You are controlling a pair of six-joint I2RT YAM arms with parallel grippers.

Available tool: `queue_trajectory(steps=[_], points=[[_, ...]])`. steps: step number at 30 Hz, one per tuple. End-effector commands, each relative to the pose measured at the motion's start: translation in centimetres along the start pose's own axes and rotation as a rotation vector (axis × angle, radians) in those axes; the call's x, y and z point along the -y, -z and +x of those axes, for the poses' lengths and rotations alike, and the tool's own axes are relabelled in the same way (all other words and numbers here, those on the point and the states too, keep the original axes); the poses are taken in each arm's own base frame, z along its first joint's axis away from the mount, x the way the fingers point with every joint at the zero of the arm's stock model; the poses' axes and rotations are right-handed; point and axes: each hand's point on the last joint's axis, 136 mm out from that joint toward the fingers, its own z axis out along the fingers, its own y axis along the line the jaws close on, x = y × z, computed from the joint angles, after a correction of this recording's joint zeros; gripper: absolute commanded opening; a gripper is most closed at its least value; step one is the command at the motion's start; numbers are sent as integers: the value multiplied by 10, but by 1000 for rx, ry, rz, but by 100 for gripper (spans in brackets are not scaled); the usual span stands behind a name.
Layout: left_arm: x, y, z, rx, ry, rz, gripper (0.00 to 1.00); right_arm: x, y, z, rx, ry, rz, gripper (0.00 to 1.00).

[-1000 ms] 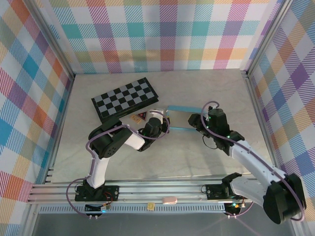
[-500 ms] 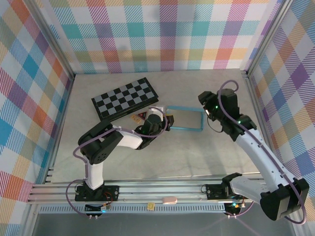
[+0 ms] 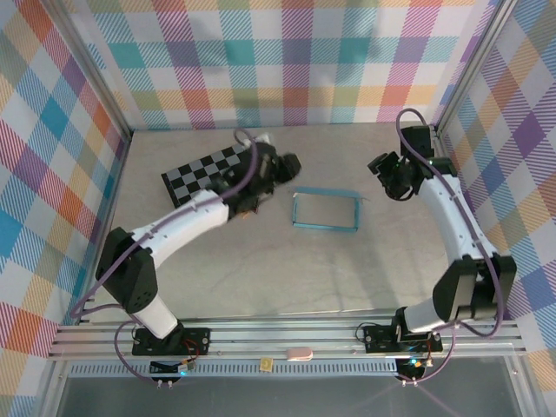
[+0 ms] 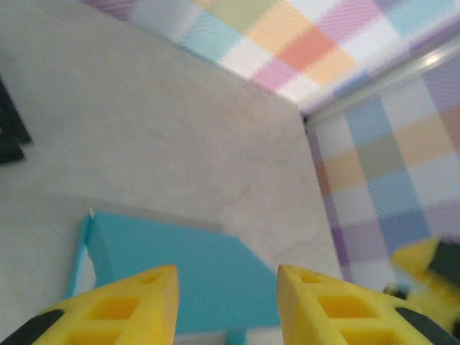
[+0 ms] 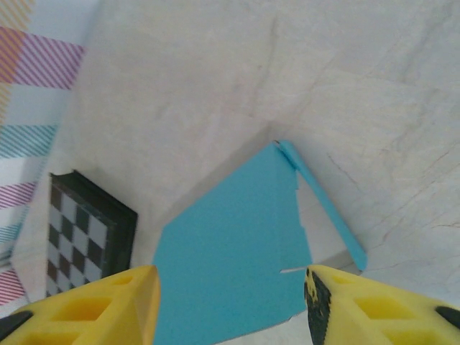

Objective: Fold the paper box

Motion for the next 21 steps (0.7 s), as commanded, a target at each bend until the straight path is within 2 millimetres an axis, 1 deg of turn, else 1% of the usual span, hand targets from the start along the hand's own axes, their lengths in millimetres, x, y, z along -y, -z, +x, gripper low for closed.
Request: queue_trajectory(steps=[1,4,6,8,12,16,21], points=[[-66,-6,38,-291,140,-264,40,4,-11,14,-151,61,35,55],[-60,-27,42,-358,153,-258,41,3,-32,22,-237,58,38,55],[-60,-42,49,-387,151,-256,41,8,-46,29,-287,54,53,55],[-66,-55,56,-407,155,-260,41,9,-54,33,-316,60,51,55],[-65,-79,68,-438,174,-220,41,10,-63,38,-347,73,36,54],[-63,-87,77,-463,182,-204,42,13,-69,45,-381,78,37,53],[-60,-89,88,-478,182,-195,42,25,-76,55,-409,69,57,51]])
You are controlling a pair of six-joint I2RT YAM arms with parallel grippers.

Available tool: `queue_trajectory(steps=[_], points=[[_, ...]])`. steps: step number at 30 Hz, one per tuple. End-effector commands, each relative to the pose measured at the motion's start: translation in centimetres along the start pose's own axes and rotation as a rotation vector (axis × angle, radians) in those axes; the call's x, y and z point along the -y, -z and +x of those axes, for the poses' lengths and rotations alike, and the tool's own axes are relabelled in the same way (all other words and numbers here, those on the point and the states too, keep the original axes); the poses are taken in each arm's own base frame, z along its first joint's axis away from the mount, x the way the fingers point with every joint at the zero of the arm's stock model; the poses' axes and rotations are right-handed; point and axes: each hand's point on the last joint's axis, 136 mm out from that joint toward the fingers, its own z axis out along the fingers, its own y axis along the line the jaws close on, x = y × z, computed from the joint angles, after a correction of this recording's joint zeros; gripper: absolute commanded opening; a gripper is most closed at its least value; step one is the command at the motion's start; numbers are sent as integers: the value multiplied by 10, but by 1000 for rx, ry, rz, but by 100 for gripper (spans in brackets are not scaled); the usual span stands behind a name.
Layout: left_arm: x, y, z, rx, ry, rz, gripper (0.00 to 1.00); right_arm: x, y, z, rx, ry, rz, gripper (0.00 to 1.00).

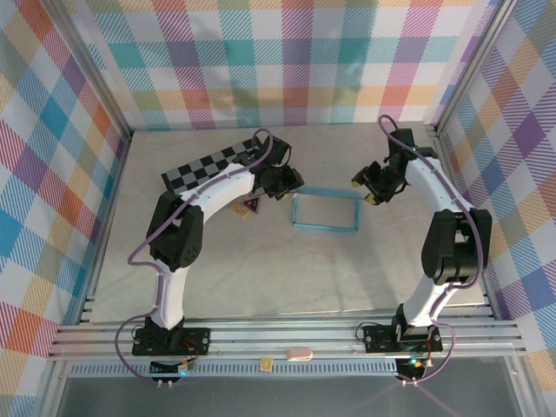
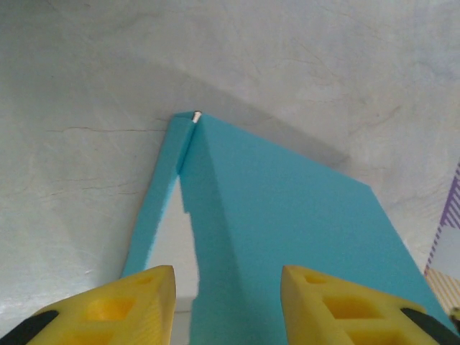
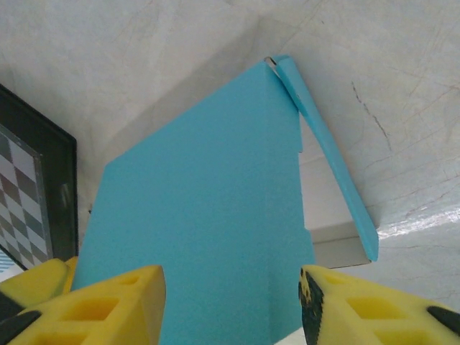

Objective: Fold the paper box

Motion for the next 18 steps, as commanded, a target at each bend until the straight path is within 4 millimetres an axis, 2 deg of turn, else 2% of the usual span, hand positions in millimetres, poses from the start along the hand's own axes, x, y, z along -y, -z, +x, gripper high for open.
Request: queue_trajectory(steps=[1,7,18], points=[[19,7,4,-5,-5,56,42,9,-11,12,-52,8,15,51],[18,2,12,-18,-6,63,38,14,-18,17,-66,6,23,48],[12,-8,35,-48,-10,55,25,19,-32,30,-86,9,29,36]])
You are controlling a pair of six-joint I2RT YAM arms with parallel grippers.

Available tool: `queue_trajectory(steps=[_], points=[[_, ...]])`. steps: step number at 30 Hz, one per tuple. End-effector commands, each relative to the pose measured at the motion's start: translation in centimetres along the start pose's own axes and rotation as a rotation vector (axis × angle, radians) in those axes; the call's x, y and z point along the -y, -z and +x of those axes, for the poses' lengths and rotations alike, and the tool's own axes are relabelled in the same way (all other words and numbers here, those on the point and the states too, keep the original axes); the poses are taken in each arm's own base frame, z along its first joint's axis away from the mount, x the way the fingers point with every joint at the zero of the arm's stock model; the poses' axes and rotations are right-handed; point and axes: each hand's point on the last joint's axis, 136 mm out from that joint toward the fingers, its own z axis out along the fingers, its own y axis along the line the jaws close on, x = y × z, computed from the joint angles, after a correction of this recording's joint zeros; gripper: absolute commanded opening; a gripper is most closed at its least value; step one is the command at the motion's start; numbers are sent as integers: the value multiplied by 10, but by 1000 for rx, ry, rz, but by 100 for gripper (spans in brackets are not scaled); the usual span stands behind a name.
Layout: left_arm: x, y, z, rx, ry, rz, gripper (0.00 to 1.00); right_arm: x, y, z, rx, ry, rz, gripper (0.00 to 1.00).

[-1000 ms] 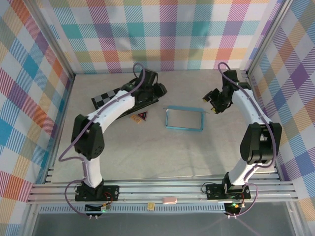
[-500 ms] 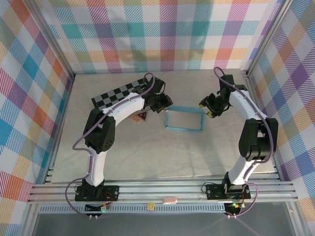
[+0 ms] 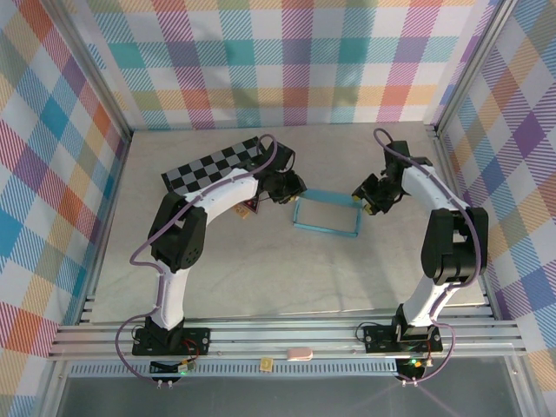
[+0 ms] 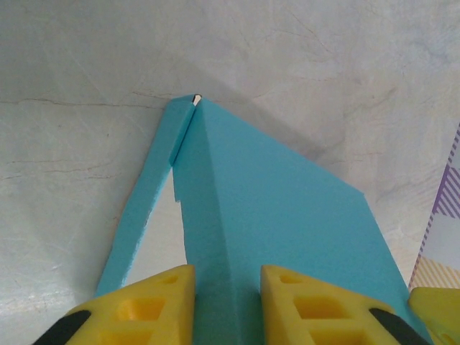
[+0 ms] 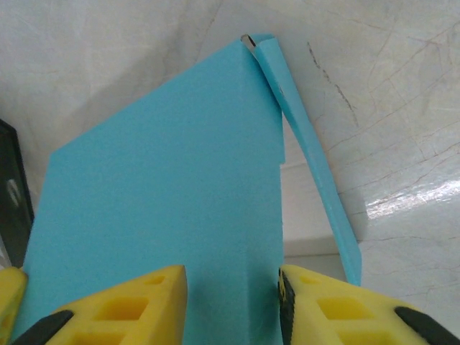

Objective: Fold the paper box

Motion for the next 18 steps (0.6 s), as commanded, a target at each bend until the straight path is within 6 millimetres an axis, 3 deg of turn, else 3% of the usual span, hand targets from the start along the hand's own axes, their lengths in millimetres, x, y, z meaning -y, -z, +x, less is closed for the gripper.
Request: queue_trajectory(steps=[1,11,18], points=[[9,4,18,-25,-12,27,24,-5,-9,12,-33,21,-17,35],[2,-4,32,-36,-21,10,12,3,-18,15,-28,42,9,27],[-9,-9,40,-48,-35,-17,11,8,-23,16,-30,46,17,24]])
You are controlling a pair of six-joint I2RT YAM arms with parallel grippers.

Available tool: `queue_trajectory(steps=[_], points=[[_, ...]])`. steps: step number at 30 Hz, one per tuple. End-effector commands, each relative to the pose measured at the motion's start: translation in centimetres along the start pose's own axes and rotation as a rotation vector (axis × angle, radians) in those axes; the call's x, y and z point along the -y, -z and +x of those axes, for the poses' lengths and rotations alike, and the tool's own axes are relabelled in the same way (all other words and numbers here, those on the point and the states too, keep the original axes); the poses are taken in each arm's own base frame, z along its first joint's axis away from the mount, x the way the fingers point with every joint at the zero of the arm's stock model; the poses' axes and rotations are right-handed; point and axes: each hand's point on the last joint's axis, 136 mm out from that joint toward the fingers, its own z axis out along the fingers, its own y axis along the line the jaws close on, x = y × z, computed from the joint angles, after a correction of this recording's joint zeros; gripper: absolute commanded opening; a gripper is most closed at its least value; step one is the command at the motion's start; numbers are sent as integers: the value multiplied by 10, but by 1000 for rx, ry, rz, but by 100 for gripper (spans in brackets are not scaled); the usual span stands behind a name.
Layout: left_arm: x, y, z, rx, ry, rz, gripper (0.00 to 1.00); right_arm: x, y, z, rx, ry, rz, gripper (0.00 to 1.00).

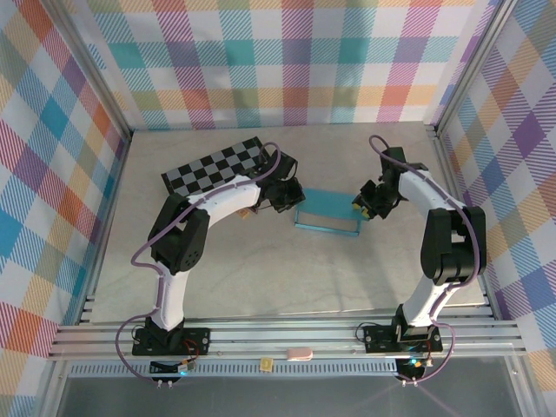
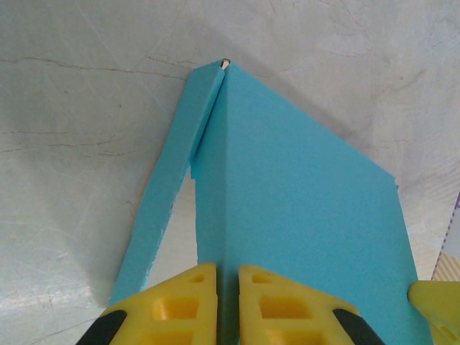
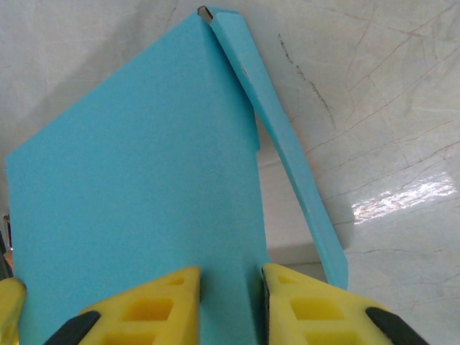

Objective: Fold the paper box

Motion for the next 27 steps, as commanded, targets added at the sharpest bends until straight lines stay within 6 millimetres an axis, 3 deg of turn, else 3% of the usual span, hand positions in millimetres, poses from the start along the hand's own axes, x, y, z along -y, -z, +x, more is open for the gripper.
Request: queue_trajectory(steps=[1,8,15,18,27], points=[[1,2,24,-47,-26,-5,11,-5,-8,13,-39,34,-18,23],[-10,-4,32,-55,-61,-29,10,8,-16,16,-45,43,13,20],[-30,-8,41,-70,-97,-72,17,25,-22,16,-24,87,74,19],[-37,-2,40,-59,-136,-103,23,29,-22,14,-14,114,95,20],[-33,23,28,-9,-235,-140,33,31,-18,12,-5,165,125,20]])
